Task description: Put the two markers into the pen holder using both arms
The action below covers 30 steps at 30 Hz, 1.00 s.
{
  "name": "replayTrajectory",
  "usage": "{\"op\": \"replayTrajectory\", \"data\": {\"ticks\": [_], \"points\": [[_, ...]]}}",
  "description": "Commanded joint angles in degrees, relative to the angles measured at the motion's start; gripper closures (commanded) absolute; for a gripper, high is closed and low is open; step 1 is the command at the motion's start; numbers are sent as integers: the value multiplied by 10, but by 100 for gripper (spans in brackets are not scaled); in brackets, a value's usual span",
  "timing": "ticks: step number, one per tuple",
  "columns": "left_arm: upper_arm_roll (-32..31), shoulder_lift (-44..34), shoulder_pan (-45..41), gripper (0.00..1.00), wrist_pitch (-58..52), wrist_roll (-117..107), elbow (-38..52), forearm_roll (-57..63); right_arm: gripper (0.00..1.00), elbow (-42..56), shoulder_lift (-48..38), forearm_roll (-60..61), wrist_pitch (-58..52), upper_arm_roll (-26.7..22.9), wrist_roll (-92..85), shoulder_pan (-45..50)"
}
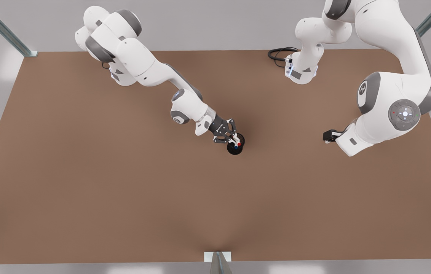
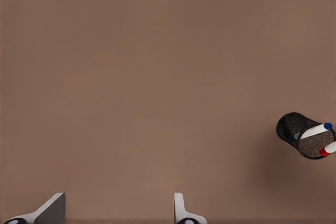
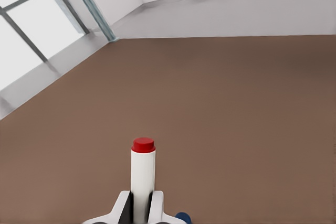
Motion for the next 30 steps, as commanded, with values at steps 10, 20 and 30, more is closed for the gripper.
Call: {"op": "replayTrajectory", "data": {"ticks": [10, 20, 30], "points": [[0, -1, 0, 0, 0, 5, 0, 0, 79, 1, -1, 3, -6, 0, -5, -2], [0, -1, 2, 0, 0, 6, 0, 1, 79, 8, 0, 4, -6, -1, -5, -1], [0, -1, 4, 0, 0, 6, 0, 0, 78, 17, 20, 3, -6, -12, -5, 13]]}}
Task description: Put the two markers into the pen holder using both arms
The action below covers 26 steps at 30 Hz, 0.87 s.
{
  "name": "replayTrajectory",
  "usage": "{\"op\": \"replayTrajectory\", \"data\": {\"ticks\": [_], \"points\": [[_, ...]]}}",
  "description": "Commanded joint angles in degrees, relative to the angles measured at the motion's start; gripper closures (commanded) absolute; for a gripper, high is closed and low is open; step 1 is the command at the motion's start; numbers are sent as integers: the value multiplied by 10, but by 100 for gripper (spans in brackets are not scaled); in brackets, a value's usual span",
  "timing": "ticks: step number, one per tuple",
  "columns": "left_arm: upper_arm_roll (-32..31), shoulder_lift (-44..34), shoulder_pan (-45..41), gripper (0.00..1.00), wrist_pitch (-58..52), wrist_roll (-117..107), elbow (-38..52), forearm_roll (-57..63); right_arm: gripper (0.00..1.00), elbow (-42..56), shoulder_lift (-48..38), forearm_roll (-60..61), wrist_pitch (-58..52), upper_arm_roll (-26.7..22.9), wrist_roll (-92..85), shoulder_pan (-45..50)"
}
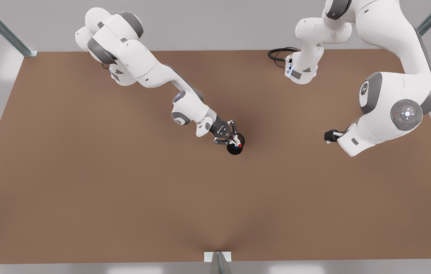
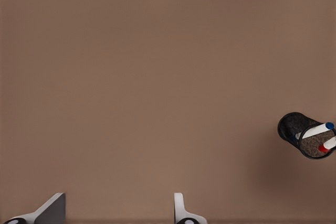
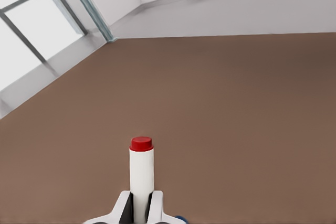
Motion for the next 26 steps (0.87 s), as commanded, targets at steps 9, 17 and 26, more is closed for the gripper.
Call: {"op": "replayTrajectory", "data": {"ticks": [9, 17, 26], "points": [[-1, -2, -3, 0, -1, 1, 2, 2, 0, 34, -145, -7, -297, -4, -25, -46], [-4, -6, -14, 0, -9, -1, 6, 7, 0, 152, -356, 271, -1078, -195, -369, -181], [-3, -6, -16, 0, -10, -4, 6, 7, 1, 306, -259, 270, -1154, -183, -409, -205]]}}
